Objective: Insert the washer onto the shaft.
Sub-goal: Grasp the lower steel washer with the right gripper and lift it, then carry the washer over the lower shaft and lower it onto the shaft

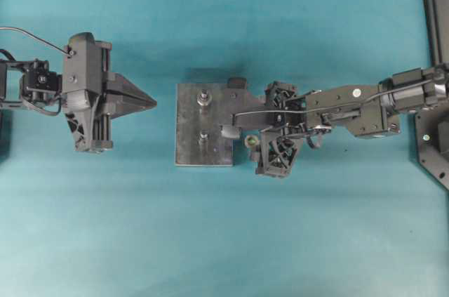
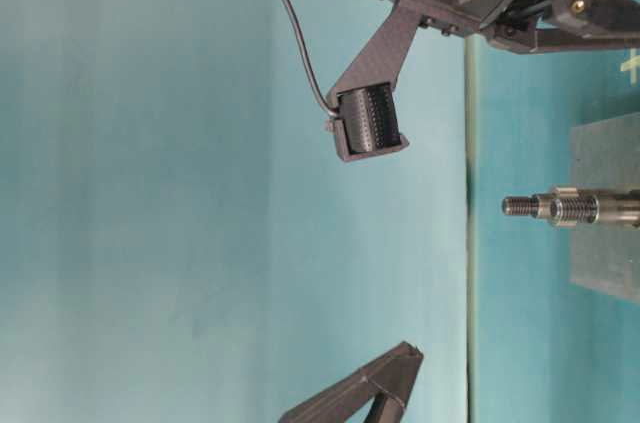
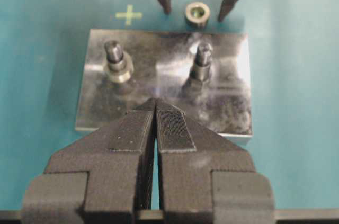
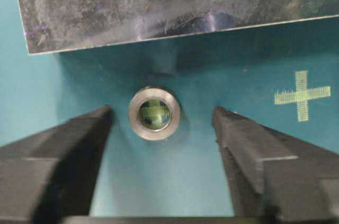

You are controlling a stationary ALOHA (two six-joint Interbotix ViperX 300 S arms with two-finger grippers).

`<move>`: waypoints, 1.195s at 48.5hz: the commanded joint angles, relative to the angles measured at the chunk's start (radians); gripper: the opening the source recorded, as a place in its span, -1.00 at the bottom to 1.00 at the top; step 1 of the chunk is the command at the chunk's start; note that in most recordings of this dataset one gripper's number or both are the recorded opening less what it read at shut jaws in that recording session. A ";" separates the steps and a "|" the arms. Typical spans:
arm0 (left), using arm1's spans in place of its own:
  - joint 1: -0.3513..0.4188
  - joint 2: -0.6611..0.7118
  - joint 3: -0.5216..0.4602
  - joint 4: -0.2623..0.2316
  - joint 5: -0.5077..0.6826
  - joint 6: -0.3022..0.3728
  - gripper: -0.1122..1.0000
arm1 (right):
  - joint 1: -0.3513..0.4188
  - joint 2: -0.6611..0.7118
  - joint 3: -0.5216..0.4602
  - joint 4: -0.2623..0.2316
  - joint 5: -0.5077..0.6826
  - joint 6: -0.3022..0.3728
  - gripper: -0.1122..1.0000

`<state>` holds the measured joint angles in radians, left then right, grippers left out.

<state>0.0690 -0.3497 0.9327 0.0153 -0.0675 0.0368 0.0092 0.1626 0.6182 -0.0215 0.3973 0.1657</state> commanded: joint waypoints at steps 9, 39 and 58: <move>0.002 -0.002 -0.020 0.003 -0.014 -0.002 -0.80 | 0.003 -0.003 -0.015 0.000 -0.002 0.012 0.04; 0.002 0.003 -0.025 0.003 -0.015 -0.002 -0.80 | 0.005 -0.123 -0.133 -0.005 0.140 -0.003 -0.21; 0.002 0.011 -0.028 0.003 -0.015 -0.002 -0.80 | 0.026 -0.075 -0.293 -0.005 0.212 -0.072 -0.21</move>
<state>0.0690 -0.3329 0.9311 0.0153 -0.0736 0.0353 0.0307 0.0890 0.3666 -0.0245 0.6075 0.1120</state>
